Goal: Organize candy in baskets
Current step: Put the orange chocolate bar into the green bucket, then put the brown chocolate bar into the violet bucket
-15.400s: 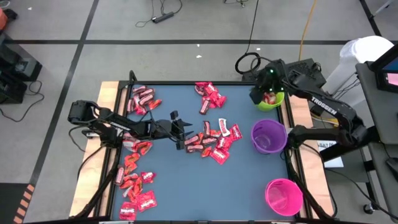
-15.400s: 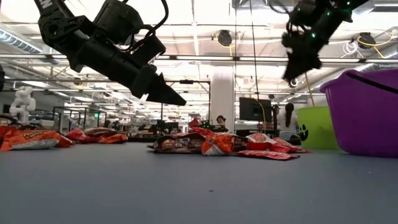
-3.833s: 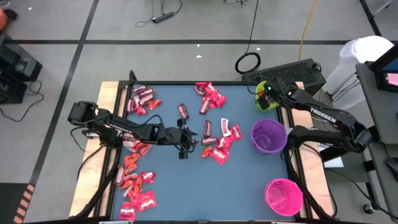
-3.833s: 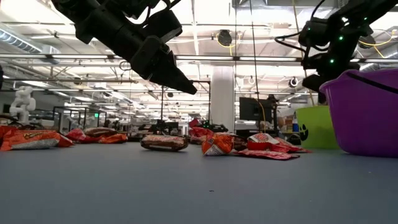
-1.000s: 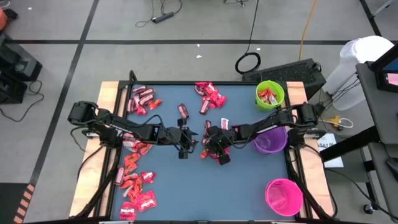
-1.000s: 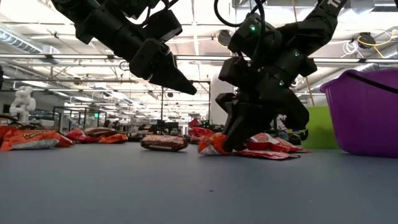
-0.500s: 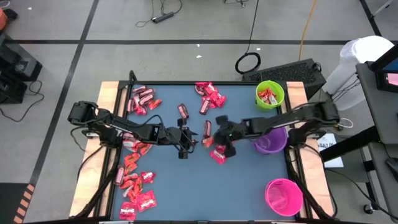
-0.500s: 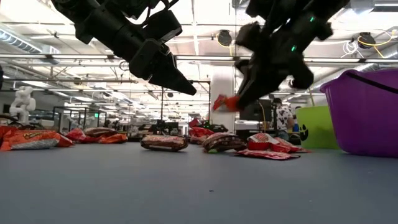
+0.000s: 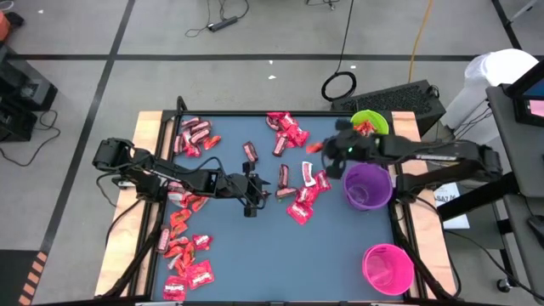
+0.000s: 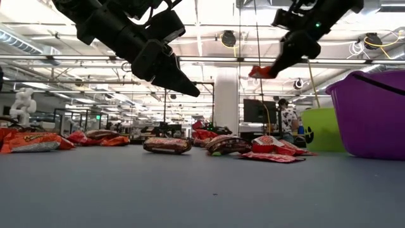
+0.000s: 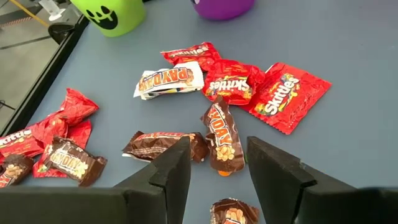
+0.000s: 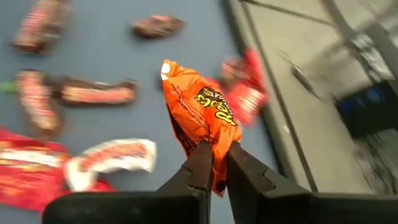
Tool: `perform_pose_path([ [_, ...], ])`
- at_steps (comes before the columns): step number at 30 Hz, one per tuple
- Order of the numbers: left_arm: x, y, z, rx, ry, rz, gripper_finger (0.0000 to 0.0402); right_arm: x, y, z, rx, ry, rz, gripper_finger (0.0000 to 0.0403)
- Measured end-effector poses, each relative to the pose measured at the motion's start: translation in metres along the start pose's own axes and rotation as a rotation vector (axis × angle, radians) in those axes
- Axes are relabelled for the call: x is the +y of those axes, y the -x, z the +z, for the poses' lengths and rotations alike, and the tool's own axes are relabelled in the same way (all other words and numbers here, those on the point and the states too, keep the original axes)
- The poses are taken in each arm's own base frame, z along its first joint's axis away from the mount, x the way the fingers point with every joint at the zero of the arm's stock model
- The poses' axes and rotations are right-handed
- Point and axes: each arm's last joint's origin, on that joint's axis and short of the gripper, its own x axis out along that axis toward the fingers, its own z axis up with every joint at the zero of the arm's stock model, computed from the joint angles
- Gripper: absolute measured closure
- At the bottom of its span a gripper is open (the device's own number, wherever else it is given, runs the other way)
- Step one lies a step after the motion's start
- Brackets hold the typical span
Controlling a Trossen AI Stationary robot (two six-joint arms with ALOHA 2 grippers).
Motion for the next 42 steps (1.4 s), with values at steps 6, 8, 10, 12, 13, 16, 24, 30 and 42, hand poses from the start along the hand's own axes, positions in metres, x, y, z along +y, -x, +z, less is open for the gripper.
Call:
perform_pose_path([
  [6,0.0,0.0,0.0,-0.001,0.0,0.0,0.024,-0.037,0.017,-0.022,0.097,-0.195,-0.166,0.0376],
  [8,0.0,0.0,0.0,-0.002,0.001,0.0,0.024,-0.046,0.021,-0.03,0.141,-0.222,-0.196,0.0376],
  [10,0.0,0.0,0.0,-0.004,0.001,0.001,0.024,-0.055,0.022,-0.037,0.18,-0.25,-0.226,0.0376],
  [12,0.0,0.0,0.001,-0.005,0.002,0.001,0.024,-0.064,0.021,-0.044,0.22,-0.284,-0.259,0.0376],
  [13,0.0,0.0,0.001,-0.005,0.001,0.001,0.0239,-0.068,0.021,-0.047,0.24,-0.302,-0.274,0.0376],
  [16,0.0,0.0,0.0,-0.005,0.001,0.001,0.0239,-0.079,0.019,-0.058,0.307,-0.366,-0.316,0.0376],
  [24,0.0,0.0,0.0,-0.004,0.001,0.001,0.024,-0.101,0.01,-0.081,0.468,-0.494,-0.382,0.0376],
  [30,0.0,0.0,0.0,-0.003,0.001,0.001,0.024,-0.106,0.003,-0.089,0.537,-0.52,-0.385,0.037],
  [42,0.0,0.0,0.0,-0.003,0.001,0.001,0.024,-0.105,0.004,-0.089,0.533,-0.508,-0.356,0.0251],
])
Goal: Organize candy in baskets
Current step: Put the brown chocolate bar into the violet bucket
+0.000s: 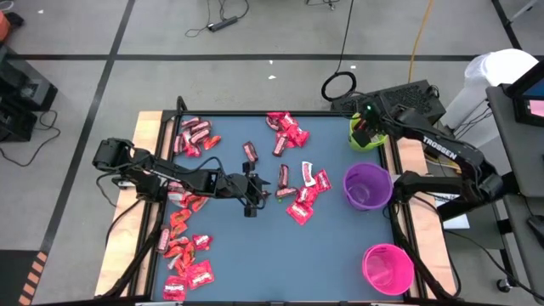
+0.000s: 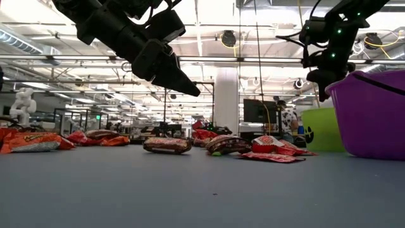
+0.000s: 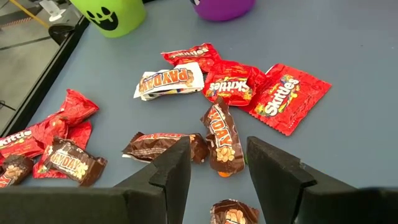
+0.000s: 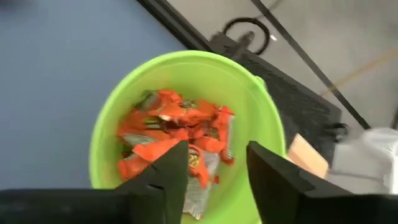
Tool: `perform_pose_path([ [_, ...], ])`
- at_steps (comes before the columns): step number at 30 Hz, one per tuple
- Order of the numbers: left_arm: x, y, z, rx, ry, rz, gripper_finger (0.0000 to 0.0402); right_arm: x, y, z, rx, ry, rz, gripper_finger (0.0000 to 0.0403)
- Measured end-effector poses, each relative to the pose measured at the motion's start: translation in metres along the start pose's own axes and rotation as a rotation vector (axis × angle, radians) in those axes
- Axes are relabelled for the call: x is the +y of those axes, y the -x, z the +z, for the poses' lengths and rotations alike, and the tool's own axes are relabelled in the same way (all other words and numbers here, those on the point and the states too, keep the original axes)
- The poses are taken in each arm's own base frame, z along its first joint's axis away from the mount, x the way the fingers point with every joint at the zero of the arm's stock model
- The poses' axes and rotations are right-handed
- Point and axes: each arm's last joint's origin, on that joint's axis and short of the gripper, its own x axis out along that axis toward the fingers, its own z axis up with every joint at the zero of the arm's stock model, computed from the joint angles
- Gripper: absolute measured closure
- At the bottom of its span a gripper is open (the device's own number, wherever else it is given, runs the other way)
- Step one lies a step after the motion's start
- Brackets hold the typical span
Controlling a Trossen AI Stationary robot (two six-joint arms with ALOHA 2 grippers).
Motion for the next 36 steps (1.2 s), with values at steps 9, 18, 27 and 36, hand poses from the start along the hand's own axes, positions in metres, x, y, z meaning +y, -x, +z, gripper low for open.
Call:
perform_pose_path([
  [9,0.001,0.0,0.004,-0.041,0.012,0.005,0.024,0.02,0.015,0.01,-0.183,0.021,0.431,0.0223],
  [18,0.001,0.0,0.008,-0.074,0.021,0.01,0.024,0.069,0.043,0.026,-0.433,0.188,0.719,0.0227],
  [27,0.0,0.0,0.006,-0.061,0.015,-0.016,0.024,0.13,0.046,0.021,-0.383,0.372,0.855,0.0227],
  [36,-0.001,0.004,-0.003,-0.045,-0.017,-0.021,0.024,0.203,0.029,0.017,-0.412,0.583,0.934,0.0202],
])
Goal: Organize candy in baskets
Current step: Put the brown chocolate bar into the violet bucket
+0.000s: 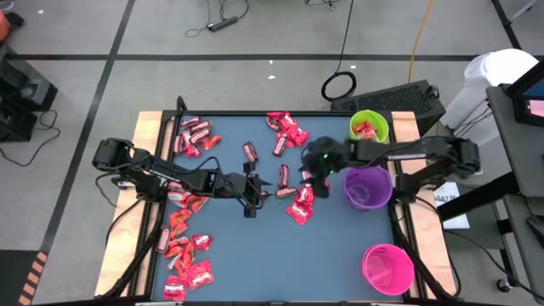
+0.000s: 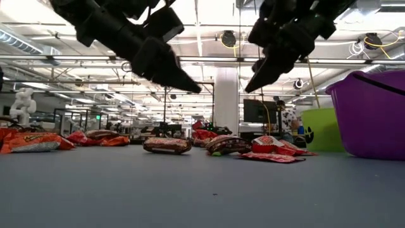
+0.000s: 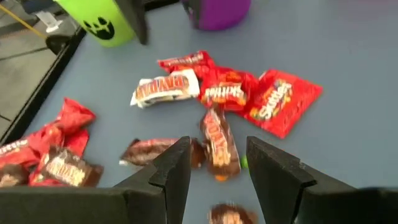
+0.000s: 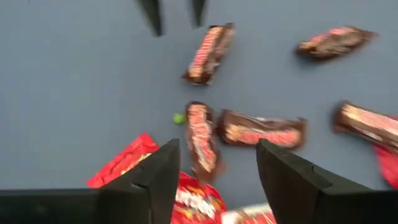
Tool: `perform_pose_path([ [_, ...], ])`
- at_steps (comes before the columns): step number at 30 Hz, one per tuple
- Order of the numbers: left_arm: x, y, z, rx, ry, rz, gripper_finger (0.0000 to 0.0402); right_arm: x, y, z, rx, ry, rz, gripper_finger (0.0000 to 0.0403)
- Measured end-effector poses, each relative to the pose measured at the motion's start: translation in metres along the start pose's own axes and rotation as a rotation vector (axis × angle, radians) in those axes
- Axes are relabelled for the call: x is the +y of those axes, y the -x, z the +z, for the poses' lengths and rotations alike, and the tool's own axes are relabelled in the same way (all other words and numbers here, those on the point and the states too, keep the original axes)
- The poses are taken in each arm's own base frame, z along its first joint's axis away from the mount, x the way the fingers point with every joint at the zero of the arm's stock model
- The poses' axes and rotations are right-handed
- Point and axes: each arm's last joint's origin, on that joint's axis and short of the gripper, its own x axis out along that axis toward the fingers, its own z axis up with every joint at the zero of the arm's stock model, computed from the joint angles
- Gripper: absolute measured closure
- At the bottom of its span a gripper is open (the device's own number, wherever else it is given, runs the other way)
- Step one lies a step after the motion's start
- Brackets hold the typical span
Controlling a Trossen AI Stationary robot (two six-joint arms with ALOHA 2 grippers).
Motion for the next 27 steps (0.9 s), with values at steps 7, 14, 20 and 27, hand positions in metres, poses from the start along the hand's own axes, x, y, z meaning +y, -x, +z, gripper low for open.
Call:
perform_pose_path([
  [7,0.007,0.034,-0.01,-0.081,0.02,0.016,0.024,0.009,-0.044,-0.007,0.031,0.037,0.035,0.0146],
  [14,0.008,0.055,-0.031,-0.147,0.077,0.022,0.024,0.006,-0.08,-0.021,0.078,0.029,0.011,0.0155],
  [20,0.006,0.053,-0.042,-0.118,0.083,0.014,0.024,0.005,-0.104,-0.037,0.143,0.022,0.02,0.0188],
  [27,0.006,0.053,-0.038,-0.162,0.094,0.02,0.024,0.004,-0.109,-0.038,0.127,0.055,0.022,0.0267],
])
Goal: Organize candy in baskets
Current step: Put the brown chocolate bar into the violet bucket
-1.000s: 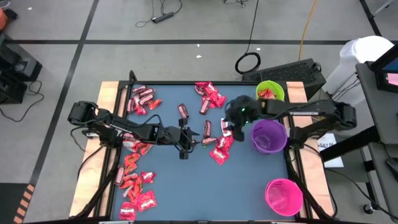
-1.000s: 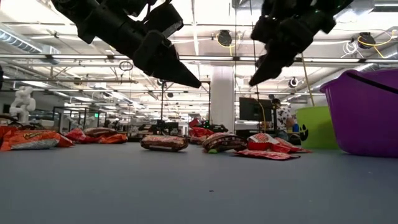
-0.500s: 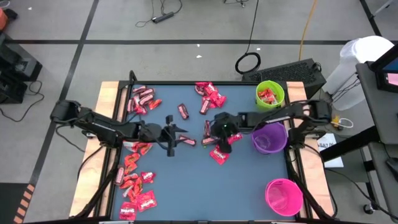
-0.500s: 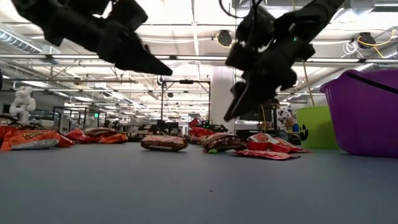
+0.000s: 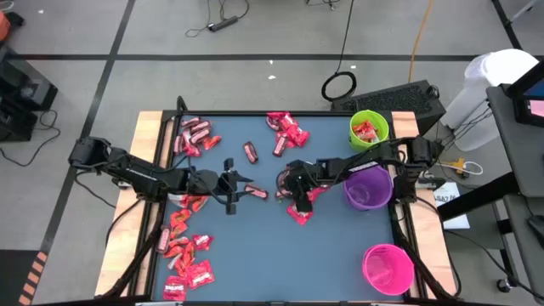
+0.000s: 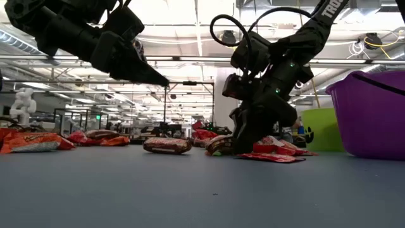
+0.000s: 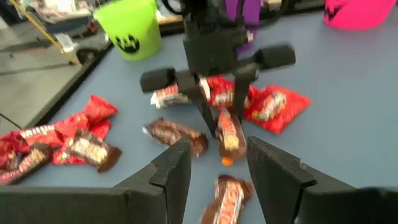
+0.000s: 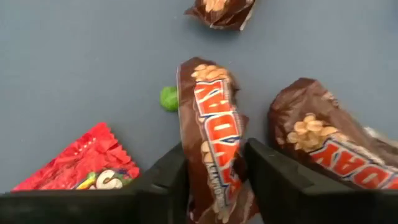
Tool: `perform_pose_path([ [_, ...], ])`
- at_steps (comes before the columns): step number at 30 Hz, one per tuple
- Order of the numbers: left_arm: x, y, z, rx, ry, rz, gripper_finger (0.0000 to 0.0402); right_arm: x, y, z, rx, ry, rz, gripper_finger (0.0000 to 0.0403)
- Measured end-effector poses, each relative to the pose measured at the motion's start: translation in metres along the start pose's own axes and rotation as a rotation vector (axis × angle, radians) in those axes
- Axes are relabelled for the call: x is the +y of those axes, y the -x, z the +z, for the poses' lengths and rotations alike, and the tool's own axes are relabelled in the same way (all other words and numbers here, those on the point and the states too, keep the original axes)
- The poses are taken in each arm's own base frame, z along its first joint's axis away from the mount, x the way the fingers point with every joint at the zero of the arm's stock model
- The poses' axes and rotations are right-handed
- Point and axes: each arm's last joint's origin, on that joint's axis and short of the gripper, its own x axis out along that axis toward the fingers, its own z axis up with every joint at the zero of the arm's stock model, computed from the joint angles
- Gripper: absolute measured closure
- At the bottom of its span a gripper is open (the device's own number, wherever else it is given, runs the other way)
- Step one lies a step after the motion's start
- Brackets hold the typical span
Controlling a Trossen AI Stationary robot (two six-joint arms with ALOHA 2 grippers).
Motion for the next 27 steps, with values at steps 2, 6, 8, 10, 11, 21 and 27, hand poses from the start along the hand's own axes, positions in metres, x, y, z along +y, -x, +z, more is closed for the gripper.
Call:
perform_pose_path([
  [2,0.001,0.0,0.002,-0.019,0.004,0.005,0.024,0.0,0.004,0.003,-0.014,0.02,-0.007,0.0296],
  [6,0.002,0.0,0.003,-0.033,0.006,0.009,0.024,0.001,0.021,0.011,-0.045,0.033,-0.043,0.0345],
  [8,0.002,0.0,0.003,-0.034,0.006,0.01,0.024,0.002,0.033,0.015,-0.05,0.034,-0.053,0.0358],
  [10,0.002,0.0,0.003,-0.032,0.006,0.009,0.024,0.004,0.049,0.019,-0.062,0.036,-0.058,0.0363],
  [11,0.002,0.0,0.003,-0.034,0.008,0.01,0.024,0.005,0.057,0.021,-0.068,0.031,-0.059,0.0362],
  [21,0.002,0.0,0.004,-0.04,0.01,0.011,0.024,0.02,0.153,0.017,-0.092,-0.127,-0.057,0.0333],
  [27,0.002,0.0,0.006,-0.06,0.008,0.015,0.024,0.03,0.2,-0.002,-0.067,-0.269,-0.051,0.0341],
])
